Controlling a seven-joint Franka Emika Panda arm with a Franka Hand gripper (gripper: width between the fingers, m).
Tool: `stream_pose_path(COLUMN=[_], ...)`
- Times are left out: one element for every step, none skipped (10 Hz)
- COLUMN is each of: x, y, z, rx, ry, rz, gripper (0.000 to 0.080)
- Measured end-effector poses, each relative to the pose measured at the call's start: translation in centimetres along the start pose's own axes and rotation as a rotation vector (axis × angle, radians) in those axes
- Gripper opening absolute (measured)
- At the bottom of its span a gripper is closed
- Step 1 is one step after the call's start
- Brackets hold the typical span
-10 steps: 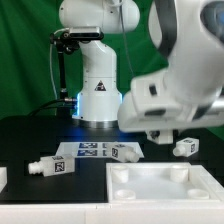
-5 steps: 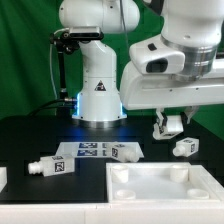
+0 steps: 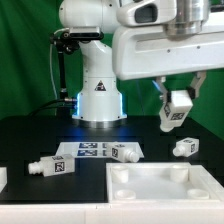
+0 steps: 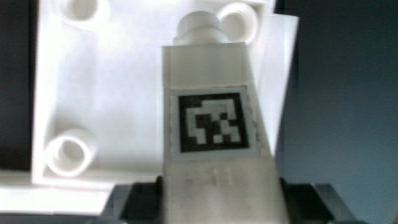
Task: Assemble one leg
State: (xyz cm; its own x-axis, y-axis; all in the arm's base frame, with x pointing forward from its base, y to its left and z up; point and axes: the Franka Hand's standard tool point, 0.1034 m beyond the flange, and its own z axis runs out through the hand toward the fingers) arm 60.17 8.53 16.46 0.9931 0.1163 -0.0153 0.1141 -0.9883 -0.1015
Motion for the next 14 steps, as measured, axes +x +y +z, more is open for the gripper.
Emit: stream_pose_path(x=[0.0,0.1,1.1,1.8,2.8,4.1,5.0,4.9,4.9,4.9,4.8,4.5,4.2,4.1], y=[0.2,0.3,0.5,0.6,0.8,0.8,0.7,0.7,0.9,1.0,0.8,0.2,0.0,-0.5], z=[0.1,0.1,0.1,0.7,0.9,1.0,1.3,1.6,1.6,1.9,2.0,2.7,3.7,4.4], rx=[-0.009,-0.014,-0.027,-0.037,-0.041,-0.045,-0.055,-0.062,-0.068,-0.071,-0.070,-0.067,-0.063,-0.057], ry=[0.064,0.103,0.213,0.309,0.375,0.458,0.568,0.627,0.663,0.680,0.677,0.678,0.667,0.657], rz=[0.002,0.002,0.001,-0.005,-0.004,0.001,-0.002,-0.003,-0.003,-0.002,-0.004,-0.011,-0.014,-0.018], gripper=[0.0287,0.0287,0.0287,0.0287,0.0287,0.0287,0.0287,0.0287,0.0287,0.0287,0.0287,0.0287,0.0287,0.0287])
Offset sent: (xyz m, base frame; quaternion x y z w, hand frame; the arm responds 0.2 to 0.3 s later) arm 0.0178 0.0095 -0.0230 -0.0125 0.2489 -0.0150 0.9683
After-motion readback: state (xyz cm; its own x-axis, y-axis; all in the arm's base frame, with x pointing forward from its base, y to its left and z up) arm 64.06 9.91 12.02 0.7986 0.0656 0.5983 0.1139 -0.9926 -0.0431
